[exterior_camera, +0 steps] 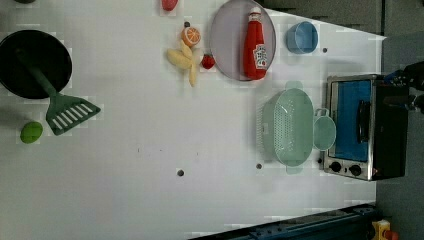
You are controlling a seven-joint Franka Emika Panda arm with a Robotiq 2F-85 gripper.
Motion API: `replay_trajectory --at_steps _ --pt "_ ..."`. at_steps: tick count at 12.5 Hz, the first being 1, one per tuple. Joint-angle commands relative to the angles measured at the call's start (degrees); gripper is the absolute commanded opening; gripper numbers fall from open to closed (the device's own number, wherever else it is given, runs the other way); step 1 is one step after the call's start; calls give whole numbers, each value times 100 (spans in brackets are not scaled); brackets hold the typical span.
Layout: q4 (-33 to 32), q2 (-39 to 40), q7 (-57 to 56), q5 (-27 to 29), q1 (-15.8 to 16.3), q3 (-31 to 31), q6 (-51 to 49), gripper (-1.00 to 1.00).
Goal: Drag strainer right to left.
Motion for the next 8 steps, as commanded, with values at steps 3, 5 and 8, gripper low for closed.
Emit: replay_trajectory --at_steps 3,5,8 --pt "-889 -2651 651 -183 -158 -133 -1652 99" --pt "-1049 -2546 651 -183 -145 -100 -1541 100" --pt "-1612 -2191 746 -183 -145 -36 -974 100"
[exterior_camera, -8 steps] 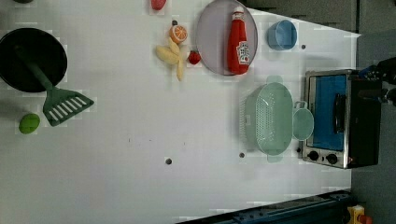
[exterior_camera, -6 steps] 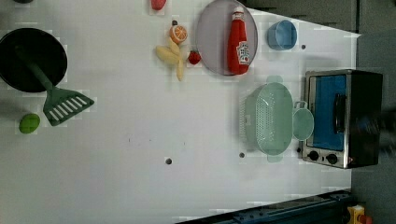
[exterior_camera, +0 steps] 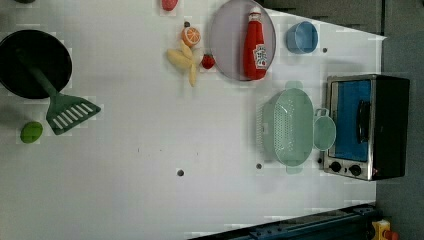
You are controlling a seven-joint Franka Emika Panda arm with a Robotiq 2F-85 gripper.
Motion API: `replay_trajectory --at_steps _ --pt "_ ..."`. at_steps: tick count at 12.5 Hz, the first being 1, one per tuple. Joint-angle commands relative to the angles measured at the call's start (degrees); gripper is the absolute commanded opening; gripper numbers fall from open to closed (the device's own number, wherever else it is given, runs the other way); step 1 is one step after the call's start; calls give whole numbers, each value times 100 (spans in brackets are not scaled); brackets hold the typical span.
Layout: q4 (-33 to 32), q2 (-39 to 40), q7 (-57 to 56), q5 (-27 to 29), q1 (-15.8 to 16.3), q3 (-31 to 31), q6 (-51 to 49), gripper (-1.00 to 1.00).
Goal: Drag strainer right to left.
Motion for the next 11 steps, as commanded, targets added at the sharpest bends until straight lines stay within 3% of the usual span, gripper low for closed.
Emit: replay_trajectory --at_steps 1,7,11 --pt "-795 1180 430 51 -87 48 416 100" --pt "-2015 2666 2174 51 -89 95 3176 100" --pt "-2320 3790 3344 51 -93 89 4934 100"
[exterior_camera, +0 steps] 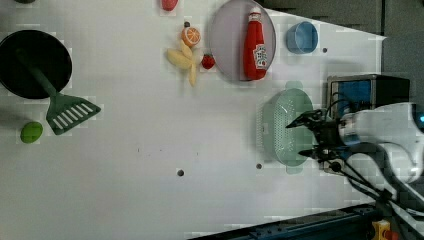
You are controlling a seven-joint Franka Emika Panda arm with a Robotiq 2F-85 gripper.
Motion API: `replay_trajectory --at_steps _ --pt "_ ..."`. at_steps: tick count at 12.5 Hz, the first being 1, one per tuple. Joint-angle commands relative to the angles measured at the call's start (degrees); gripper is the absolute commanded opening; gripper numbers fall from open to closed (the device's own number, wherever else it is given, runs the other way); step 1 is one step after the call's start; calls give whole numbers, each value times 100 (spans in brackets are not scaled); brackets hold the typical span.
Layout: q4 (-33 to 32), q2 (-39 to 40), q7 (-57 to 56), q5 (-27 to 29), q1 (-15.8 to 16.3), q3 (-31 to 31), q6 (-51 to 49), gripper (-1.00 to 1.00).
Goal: Drag strainer right to left.
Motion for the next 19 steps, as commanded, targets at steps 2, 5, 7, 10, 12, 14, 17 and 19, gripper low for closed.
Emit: replay_trajectory --at_steps 2,5,7,10,12,14,17,19 --pt "167 284 1752 -103 -40 17 884 100" --pt "47 881 1933 -104 -11 41 1421 100" --pt "10 1197 1938 -102 28 126 1841 100" --pt "-63 1423 2026 -65 112 209 2056 100" --pt "-92 1451 2402 -49 179 251 2057 100" --pt "-94 1451 2582 -49 300 351 2069 100" --pt "-88 1453 2652 -25 533 501 2067 100" --pt "-71 1464 3002 157 709 610 2060 100"
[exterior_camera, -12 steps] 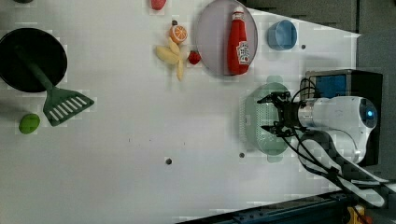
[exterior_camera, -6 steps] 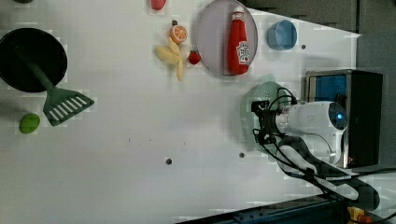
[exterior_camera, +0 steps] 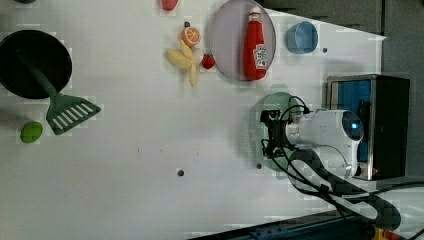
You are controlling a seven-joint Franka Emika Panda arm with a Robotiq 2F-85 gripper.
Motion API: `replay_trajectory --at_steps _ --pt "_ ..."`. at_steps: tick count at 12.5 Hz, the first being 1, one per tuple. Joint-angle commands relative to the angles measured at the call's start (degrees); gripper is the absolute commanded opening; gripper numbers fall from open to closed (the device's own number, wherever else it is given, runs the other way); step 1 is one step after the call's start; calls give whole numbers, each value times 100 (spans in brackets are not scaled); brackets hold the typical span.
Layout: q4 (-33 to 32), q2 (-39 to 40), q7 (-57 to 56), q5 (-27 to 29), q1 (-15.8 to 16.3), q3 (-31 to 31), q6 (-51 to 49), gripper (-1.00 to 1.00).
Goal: Drag strainer right to left.
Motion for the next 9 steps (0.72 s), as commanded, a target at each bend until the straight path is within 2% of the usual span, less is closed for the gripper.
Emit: replay_trajectory --at_steps 1,9 --pt "81 -98 594 108 370 285 34 100" --pt "801 388 1026 864 1213 515 -112 100"
